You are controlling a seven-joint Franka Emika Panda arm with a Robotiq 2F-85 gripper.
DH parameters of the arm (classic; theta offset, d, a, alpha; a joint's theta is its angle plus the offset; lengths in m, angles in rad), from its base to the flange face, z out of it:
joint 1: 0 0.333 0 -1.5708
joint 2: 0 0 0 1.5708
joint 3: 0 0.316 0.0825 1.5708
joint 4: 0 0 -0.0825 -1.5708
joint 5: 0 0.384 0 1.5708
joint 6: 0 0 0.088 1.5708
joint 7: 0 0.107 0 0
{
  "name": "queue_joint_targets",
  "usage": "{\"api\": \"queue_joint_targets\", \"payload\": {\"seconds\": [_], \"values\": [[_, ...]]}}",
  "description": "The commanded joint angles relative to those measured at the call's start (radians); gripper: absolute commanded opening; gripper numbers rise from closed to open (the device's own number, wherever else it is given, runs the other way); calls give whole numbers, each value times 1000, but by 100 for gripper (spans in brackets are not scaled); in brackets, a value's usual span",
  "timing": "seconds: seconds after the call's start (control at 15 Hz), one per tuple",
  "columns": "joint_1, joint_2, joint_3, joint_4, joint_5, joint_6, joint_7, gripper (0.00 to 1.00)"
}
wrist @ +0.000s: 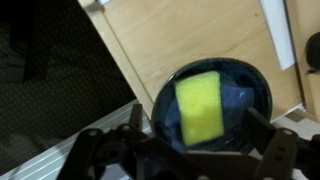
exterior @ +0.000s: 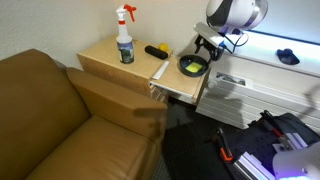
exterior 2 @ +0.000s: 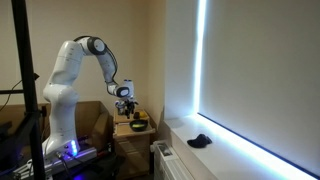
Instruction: Move the yellow sponge from the black bowl and place it on the open drawer
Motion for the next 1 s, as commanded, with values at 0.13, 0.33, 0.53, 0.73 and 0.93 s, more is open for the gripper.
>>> {"api": "queue_joint_targets", "payload": {"seconds": [0.13,0.33,0.53,0.73,0.93], "values": [[-64,208,49,194,177,-39,-301,100],[108,288,-167,255,85,2,-211,100],[102,275,-164,237,124,-11,-248,100],[119,285,-172,252,120,-10,-241,100],[145,347,-198,289,122,40,-210,100]]}}
